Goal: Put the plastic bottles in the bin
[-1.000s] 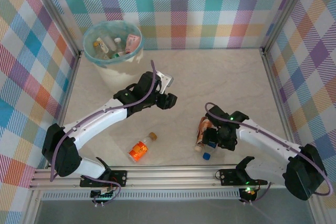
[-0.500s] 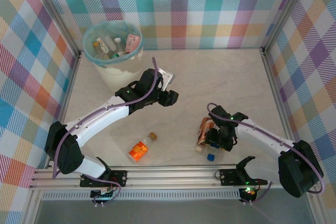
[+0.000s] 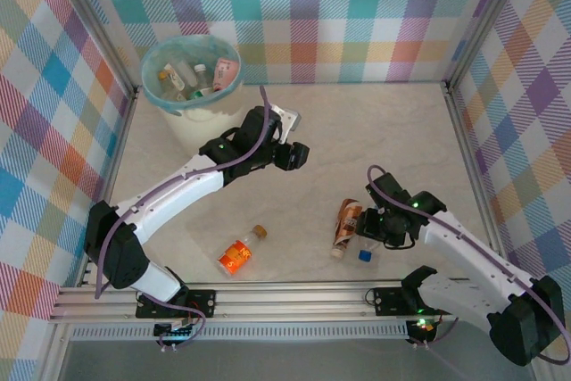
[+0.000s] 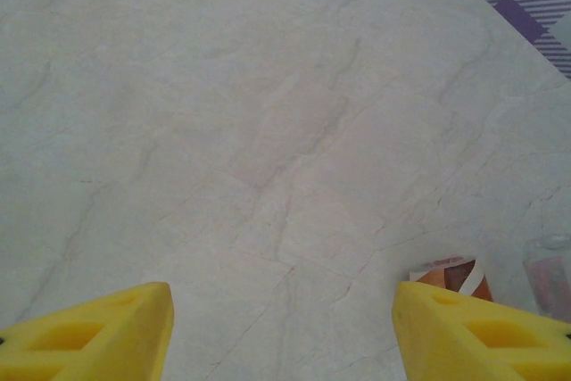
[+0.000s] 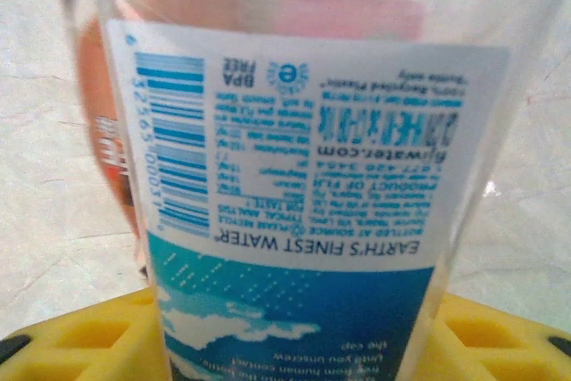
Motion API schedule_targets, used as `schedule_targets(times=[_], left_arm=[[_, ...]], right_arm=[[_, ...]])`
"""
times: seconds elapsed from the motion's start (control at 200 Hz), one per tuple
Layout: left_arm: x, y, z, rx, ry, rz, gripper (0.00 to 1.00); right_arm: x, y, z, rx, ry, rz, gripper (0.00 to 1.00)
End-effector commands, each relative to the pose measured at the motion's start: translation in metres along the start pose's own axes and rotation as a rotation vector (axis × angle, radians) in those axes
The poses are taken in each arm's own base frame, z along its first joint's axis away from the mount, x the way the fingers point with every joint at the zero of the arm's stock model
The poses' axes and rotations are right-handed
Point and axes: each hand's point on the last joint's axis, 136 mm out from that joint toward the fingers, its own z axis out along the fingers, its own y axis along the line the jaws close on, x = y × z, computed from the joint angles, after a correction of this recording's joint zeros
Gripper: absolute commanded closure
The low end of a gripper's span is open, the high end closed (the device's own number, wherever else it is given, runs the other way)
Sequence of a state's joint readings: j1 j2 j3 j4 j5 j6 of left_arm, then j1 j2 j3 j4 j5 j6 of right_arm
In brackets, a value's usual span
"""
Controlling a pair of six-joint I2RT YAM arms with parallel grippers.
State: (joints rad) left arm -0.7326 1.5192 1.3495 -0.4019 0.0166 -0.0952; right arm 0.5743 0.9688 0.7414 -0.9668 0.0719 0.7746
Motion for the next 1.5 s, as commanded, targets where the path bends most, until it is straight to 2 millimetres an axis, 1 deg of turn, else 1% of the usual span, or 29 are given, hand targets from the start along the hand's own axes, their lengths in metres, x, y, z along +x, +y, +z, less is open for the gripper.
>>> schedule_targets(times=[0.0, 0.055, 0.15, 0.3, 0.385, 0.475, 0.51, 0.605, 0.66, 0.745, 0.8, 0.865, 0.93, 0.955, 1.08, 1.145, 1.19, 1.255, 1.335, 1.41, 1.495], left_arm=[[-0.014, -0.012, -0.01, 0.032, -0.015, -0.059, 0.33], [-0.018, -0.015, -0.011, 0.042, -0.015, -0.092, 0.29], [-0.02, -0.022, -0.009, 0.08, 0.001, -0.146, 0.26], [-0.029, -0.049, -0.011, 0.229, 0.012, -0.213, 0.22], [-0.032, -0.057, -0.013, 0.278, 0.014, -0.245, 0.19], [-0.031, -0.062, -0.013, 0.318, 0.026, -0.268, 0.17], [-0.03, -0.063, -0.013, 0.325, 0.029, -0.274, 0.17], [-0.028, -0.066, -0.012, 0.352, 0.048, -0.294, 0.18], [-0.027, -0.069, -0.012, 0.377, 0.051, -0.303, 0.18], [-0.028, -0.077, -0.015, 0.43, 0.046, -0.307, 0.2], [-0.026, -0.078, -0.014, 0.441, 0.051, -0.313, 0.22], [-0.024, -0.076, -0.012, 0.431, 0.062, -0.316, 0.27], [-0.022, -0.074, -0.011, 0.418, 0.068, -0.319, 0.36], [-0.022, -0.073, -0.011, 0.413, 0.066, -0.32, 0.39], [-0.026, -0.07, -0.017, 0.401, 0.047, -0.312, 0.42], [-0.029, -0.065, -0.023, 0.371, 0.027, -0.3, 0.44], [-0.033, -0.061, -0.027, 0.348, 0.01, -0.291, 0.44], [-0.042, -0.05, -0.035, 0.301, -0.026, -0.285, 0.46], [-0.059, -0.028, -0.051, 0.218, -0.09, -0.297, 0.5], [-0.079, 0.0, -0.071, 0.118, -0.164, -0.315, 0.51], [-0.103, 0.034, -0.098, 0.013, -0.266, -0.349, 0.52]], right_arm=[[-0.024, 0.019, -0.032, -0.06, -0.099, -0.078, 0.43], [-0.037, 0.036, -0.045, -0.115, -0.15, -0.135, 0.42], [-0.055, 0.075, -0.062, -0.249, -0.205, -0.259, 0.41], [-0.075, 0.13, -0.078, -0.461, -0.279, -0.368, 0.41], [-0.086, 0.152, -0.082, -0.547, -0.325, -0.396, 0.42], [-0.092, 0.173, -0.087, -0.628, -0.348, -0.432, 0.42], [-0.092, 0.181, -0.09, -0.66, -0.36, -0.458, 0.4], [-0.088, 0.199, -0.101, -0.746, -0.408, -0.533, 0.4], [-0.085, 0.205, -0.102, -0.766, -0.424, -0.567, 0.42], [-0.085, 0.208, -0.099, -0.767, -0.424, -0.584, 0.4], [-0.085, 0.21, -0.101, -0.781, -0.435, -0.592, 0.4], [-0.083, 0.213, -0.105, -0.808, -0.452, -0.607, 0.4], [-0.081, 0.214, -0.106, -0.821, -0.462, -0.618, 0.4], [-0.081, 0.214, -0.105, -0.817, -0.462, -0.617, 0.39], [-0.082, 0.209, -0.098, -0.779, -0.459, -0.609, 0.36], [-0.084, 0.206, -0.097, -0.763, -0.468, -0.601, 0.31], [-0.086, 0.206, -0.097, -0.754, -0.477, -0.591, 0.29], [-0.09, 0.207, -0.101, -0.751, -0.493, -0.584, 0.27], [-0.097, 0.212, -0.111, -0.757, -0.523, -0.579, 0.16], [-0.103, 0.219, -0.126, -0.78, -0.566, -0.583, 0.08], [-0.108, 0.228, -0.146, -0.831, -0.624, -0.603, 0.05]])
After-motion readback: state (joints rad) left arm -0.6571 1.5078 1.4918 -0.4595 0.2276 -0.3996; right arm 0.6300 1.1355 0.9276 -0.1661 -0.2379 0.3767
